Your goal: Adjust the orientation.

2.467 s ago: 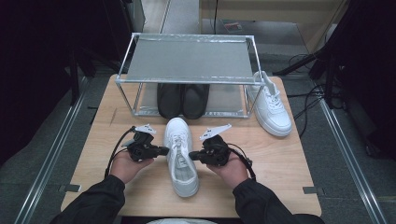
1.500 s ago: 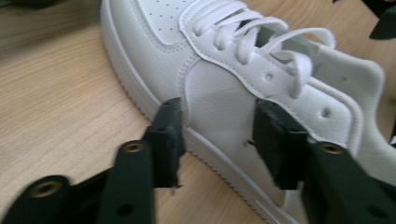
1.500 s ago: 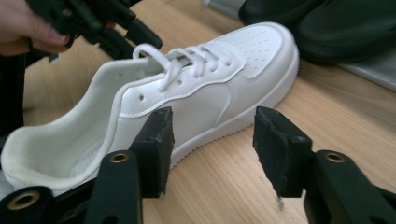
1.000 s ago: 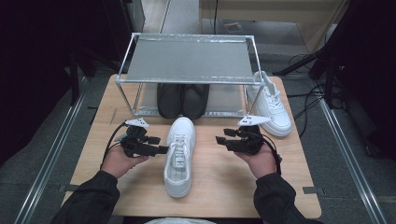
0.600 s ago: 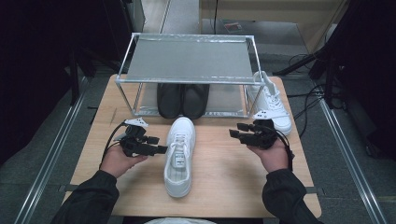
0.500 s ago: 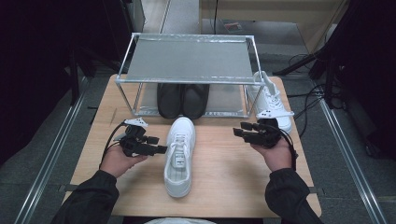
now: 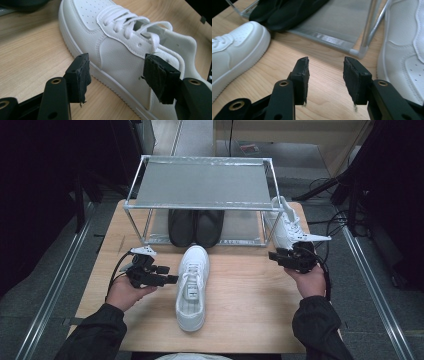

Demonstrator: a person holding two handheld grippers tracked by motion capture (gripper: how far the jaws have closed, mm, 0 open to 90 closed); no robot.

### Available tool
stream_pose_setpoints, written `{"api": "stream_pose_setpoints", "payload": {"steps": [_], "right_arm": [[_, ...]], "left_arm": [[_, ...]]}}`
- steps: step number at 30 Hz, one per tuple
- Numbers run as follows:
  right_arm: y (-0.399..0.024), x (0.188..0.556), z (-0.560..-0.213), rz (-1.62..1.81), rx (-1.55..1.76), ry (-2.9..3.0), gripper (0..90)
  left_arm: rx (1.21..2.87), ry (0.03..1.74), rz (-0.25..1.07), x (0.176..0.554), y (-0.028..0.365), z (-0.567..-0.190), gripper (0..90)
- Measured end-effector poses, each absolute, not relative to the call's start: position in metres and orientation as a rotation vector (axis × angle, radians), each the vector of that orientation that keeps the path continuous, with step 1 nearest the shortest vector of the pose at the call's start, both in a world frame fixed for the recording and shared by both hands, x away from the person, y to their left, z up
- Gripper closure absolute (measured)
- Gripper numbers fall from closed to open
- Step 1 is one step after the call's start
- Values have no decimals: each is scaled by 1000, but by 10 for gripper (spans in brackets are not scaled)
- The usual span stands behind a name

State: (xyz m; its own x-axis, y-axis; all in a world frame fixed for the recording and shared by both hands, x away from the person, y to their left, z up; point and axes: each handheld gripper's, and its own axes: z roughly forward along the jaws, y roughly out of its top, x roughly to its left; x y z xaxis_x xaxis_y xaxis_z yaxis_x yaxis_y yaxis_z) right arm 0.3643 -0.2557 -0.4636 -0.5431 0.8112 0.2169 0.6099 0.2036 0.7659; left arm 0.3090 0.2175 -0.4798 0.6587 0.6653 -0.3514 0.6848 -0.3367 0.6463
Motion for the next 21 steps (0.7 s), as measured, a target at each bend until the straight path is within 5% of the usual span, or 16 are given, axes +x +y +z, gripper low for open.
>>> {"api": "stream_pose_setpoints", "payload": {"steps": [21], "right_arm": [[-283,435,-462,1115,1445,2187,662]], "left_arm": [[2057,1033,-65,286,224,-478,379]]}}
